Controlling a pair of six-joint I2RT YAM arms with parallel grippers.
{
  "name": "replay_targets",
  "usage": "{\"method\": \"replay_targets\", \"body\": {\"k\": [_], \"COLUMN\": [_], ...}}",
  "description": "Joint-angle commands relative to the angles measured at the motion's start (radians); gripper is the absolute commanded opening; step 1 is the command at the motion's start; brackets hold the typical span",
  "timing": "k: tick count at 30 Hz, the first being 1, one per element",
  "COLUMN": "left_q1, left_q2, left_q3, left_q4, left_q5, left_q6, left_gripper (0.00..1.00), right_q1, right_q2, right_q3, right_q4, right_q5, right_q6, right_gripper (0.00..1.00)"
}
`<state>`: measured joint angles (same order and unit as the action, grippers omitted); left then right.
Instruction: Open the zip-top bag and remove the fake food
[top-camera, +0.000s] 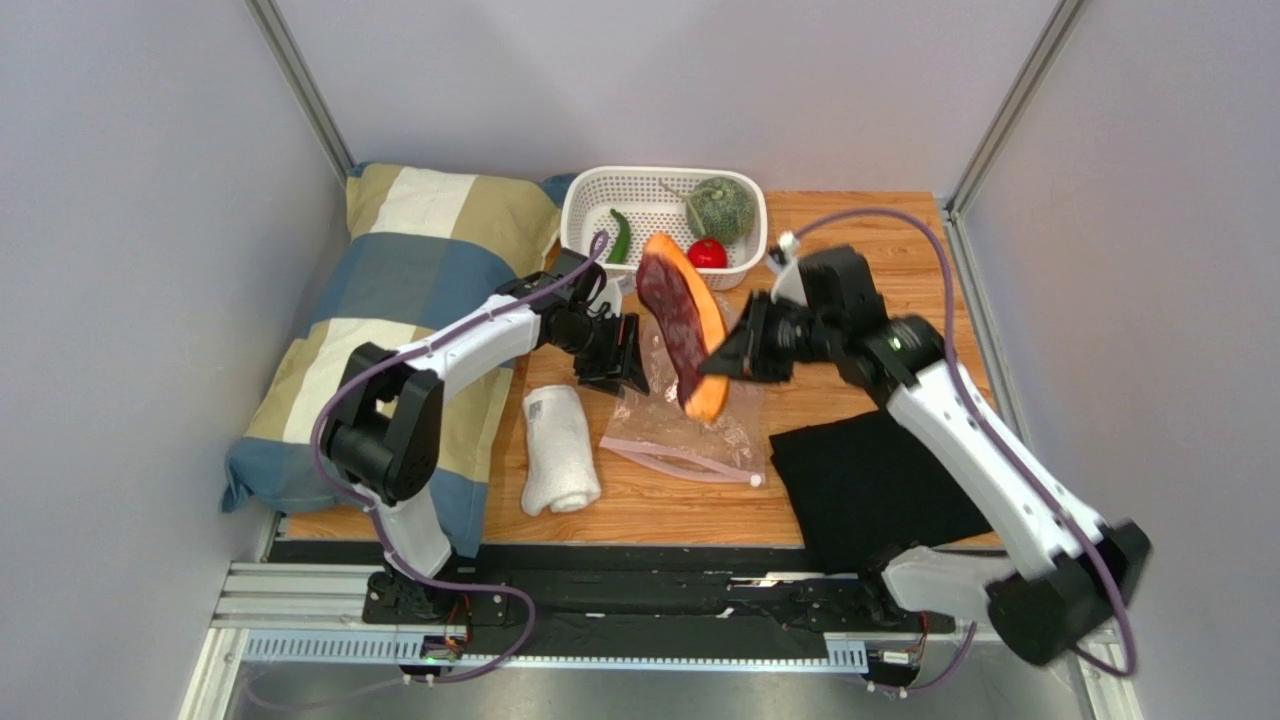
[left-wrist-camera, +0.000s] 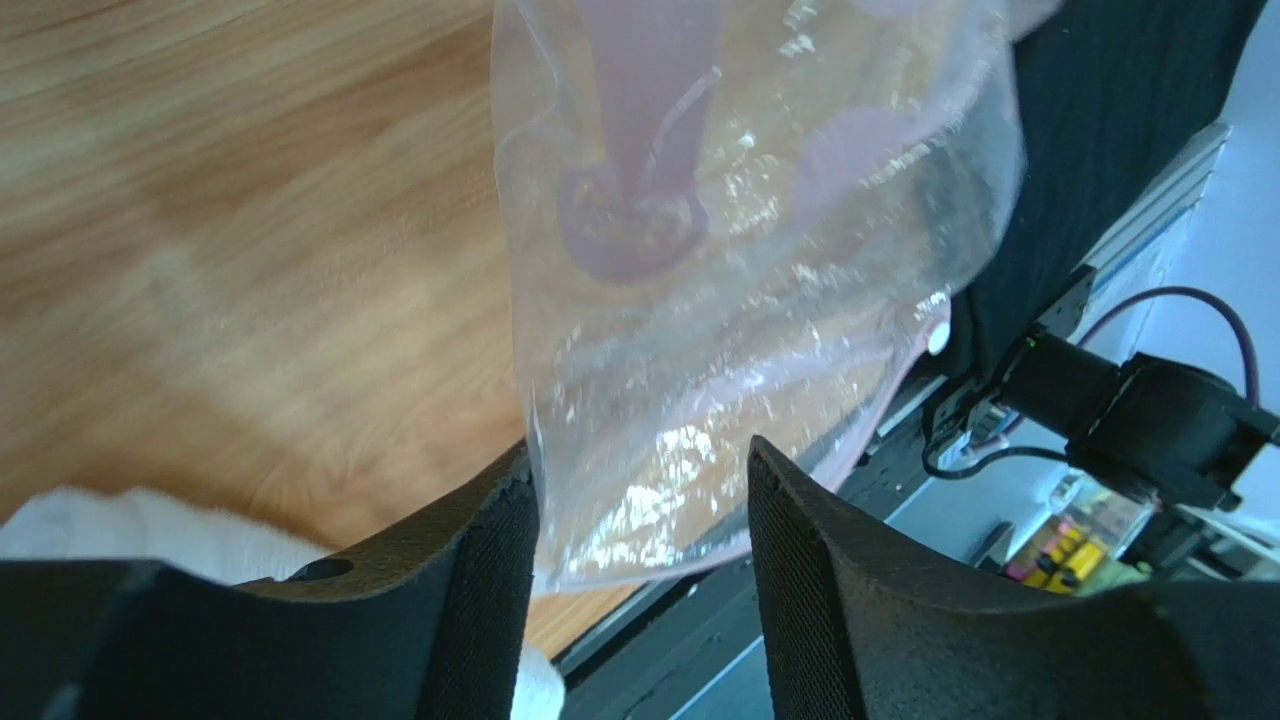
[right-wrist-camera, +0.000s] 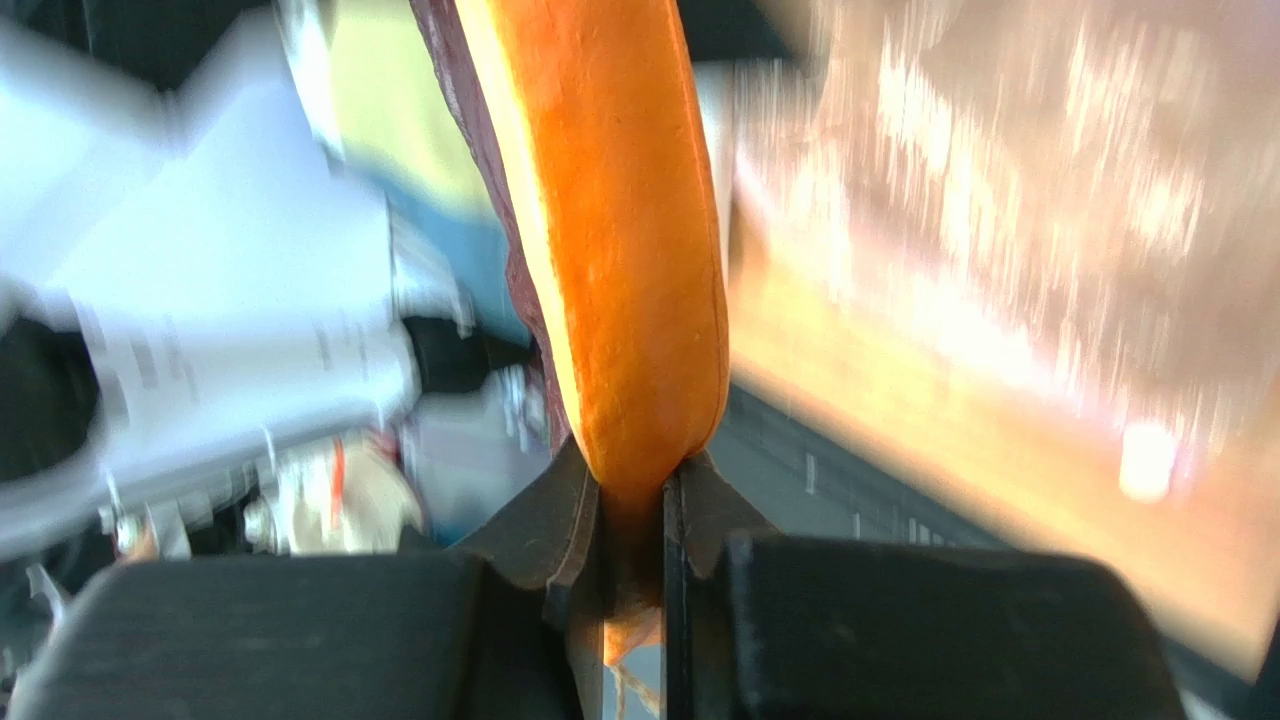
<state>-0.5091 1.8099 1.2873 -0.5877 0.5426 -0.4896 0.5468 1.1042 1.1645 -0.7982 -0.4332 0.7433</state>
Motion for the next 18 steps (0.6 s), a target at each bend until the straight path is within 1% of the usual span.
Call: {"method": "replay_targets", "body": {"k": [1,2,3,4,5,6,7,8,9,10,11,12,13,14,15,16,18], "left_q1": [0.001,0.003,0.007,0.012,0.017,0.023,0.033,0.038,0.044,0.049,0.052,0.052,0.052,0.052,0.052,0.052,0.052], "left_q2": [-0.150,-0.165,-0.197,-0.213,-0.231,-0.271,-0.293,-0.316,-0.364,-0.388,-0.409,-0.441,-0.455,-0.472,-0.516,-0.533,-0.567], "left_q3": [0.018,0.024,0.032,0.033,0.037,0.033,0.029,0.023,0.005,-0.006,-0.019,-0.032,-0.040,-0.051,-0.095,-0.112,-0.141], "left_q4": [-0.084,-0.110,-0.122,-0.136,-0.167,-0.181,-0.202,-0.211,-0.216,-0.216,-0.216,-0.219,-0.227,-0.225,-0.203,-0.193,-0.182], "left_q5": [-0.062,-0.075,-0.104,-0.121,-0.136,-0.168,-0.190,-0.208,-0.233,-0.237,-0.234,-0.227,-0.224,-0.216,-0.202,-0.195,-0.182], "left_q6": [0.052,0.055,0.066,0.074,0.086,0.091,0.097,0.111,0.117,0.123,0.134,0.137,0.135,0.126,0.115,0.103,0.095], "left_gripper": [0.59,0.59,0.59,0.59,0.59,0.59,0.60,0.60,0.60,0.60,0.60,0.59,0.59,0.59,0.60,0.60,0.60], "right_q1": [-0.113,-0.122,-0.126,-0.136,-0.149,-0.156,-0.162,-0.162,-0.162,-0.162,-0.163,-0.163,-0.166,-0.168,-0.173,-0.174,-0.180], "right_q2": [0.305,0.368,0.443,0.573,0.650,0.716,0.847,0.909,0.968,1.037,1.144,1.204,1.248,1.323,1.362,1.375,1.390], "right_q3": [0.234,0.298,0.410,0.478,0.538,0.669,0.734,0.803,0.887,1.029,1.111,1.171,1.278,1.311,1.334,1.304,1.258], "right_q4": [0.200,0.195,0.185,0.182,0.179,0.172,0.171,0.165,0.146,0.137,0.123,0.122,0.125,0.151,0.195,0.279,0.347], "right_q5": [-0.081,-0.094,-0.114,-0.127,-0.139,-0.163,-0.167,-0.165,-0.165,-0.170,-0.167,-0.153,-0.148,-0.144,-0.100,-0.093,-0.067], "right_q6": [-0.143,-0.168,-0.194,-0.226,-0.240,-0.246,-0.257,-0.262,-0.265,-0.262,-0.240,-0.217,-0.194,-0.155,-0.121,-0.093,-0.023], "right_gripper": [0.00,0.00,0.00,0.00,0.00,0.00,0.00,0.00,0.00,0.00,0.00,0.00,0.00,0.00,0.00,0.00,0.02]}}
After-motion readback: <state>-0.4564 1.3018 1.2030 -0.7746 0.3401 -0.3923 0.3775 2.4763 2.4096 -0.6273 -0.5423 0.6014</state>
